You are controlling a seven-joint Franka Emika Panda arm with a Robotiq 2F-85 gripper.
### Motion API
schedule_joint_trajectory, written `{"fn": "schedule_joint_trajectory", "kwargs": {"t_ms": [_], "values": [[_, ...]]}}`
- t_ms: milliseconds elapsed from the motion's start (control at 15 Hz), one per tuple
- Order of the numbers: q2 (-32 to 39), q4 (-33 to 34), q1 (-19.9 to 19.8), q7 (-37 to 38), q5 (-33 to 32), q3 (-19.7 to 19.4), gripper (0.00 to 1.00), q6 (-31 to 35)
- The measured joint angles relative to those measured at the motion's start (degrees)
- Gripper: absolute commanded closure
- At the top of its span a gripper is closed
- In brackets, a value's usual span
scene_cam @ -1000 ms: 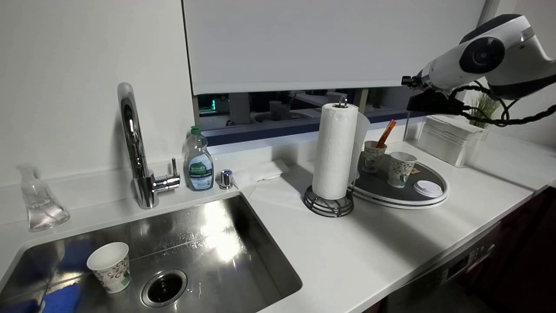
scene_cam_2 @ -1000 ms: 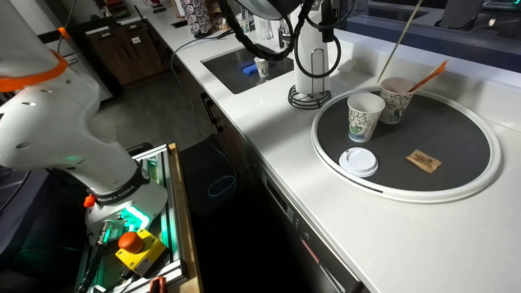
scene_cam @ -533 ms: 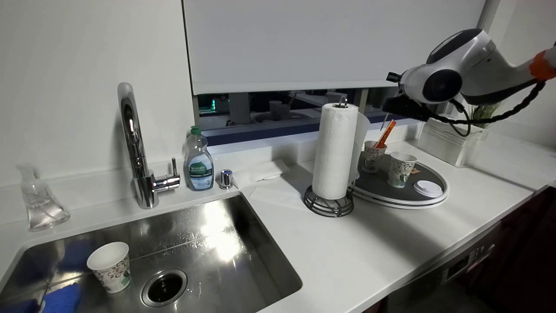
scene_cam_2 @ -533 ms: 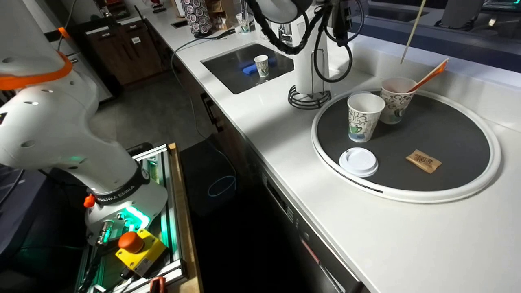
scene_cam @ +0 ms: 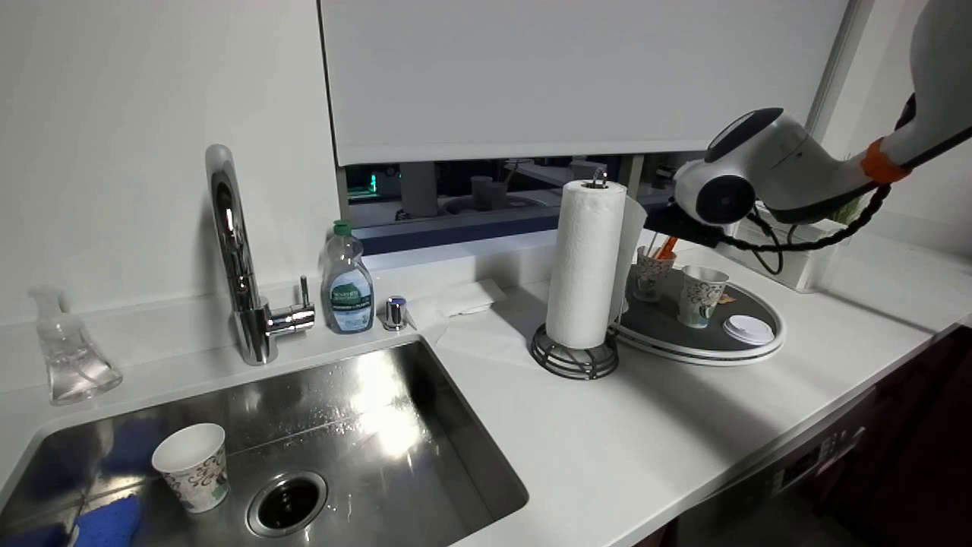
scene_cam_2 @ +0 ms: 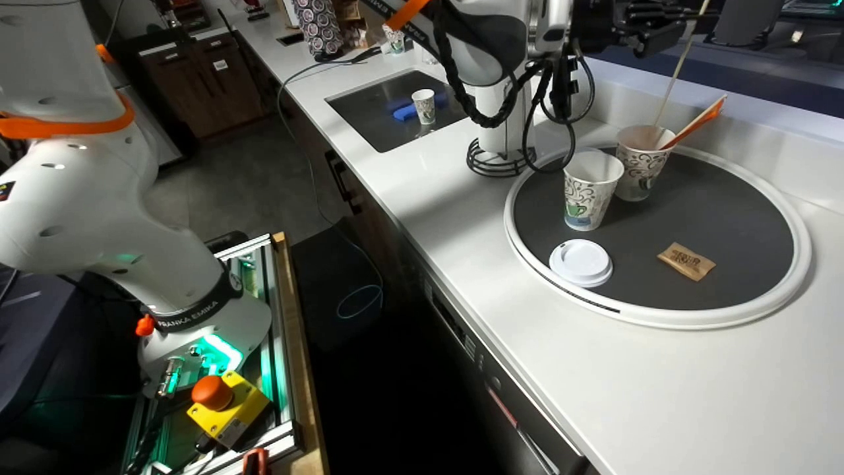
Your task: Place the wooden stirrers in the coffee cup at the back.
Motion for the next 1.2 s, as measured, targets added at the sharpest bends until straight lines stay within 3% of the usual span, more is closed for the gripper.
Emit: {"fn": "schedule_joint_trajectory", "kwargs": {"t_ms": [133, 533, 667, 1000, 1200], "values": [[1.7, 0.9, 0.0, 0.0, 0.0, 0.0, 0.63, 0.0], [1.3, 2.2, -0.1, 1.1, 0.0, 0.0, 0.16, 0.3], [-1.1, 1.6, -0.5, 1.3, 0.0, 0.0, 0.01, 3.6], [-9.6, -4.3, -3.5, -0.3, 0.1, -1.5, 0.0, 25.9], [-13.2, -9.1, -5.1, -9.0, 3.6, -4.7, 0.01, 34.9]]}}
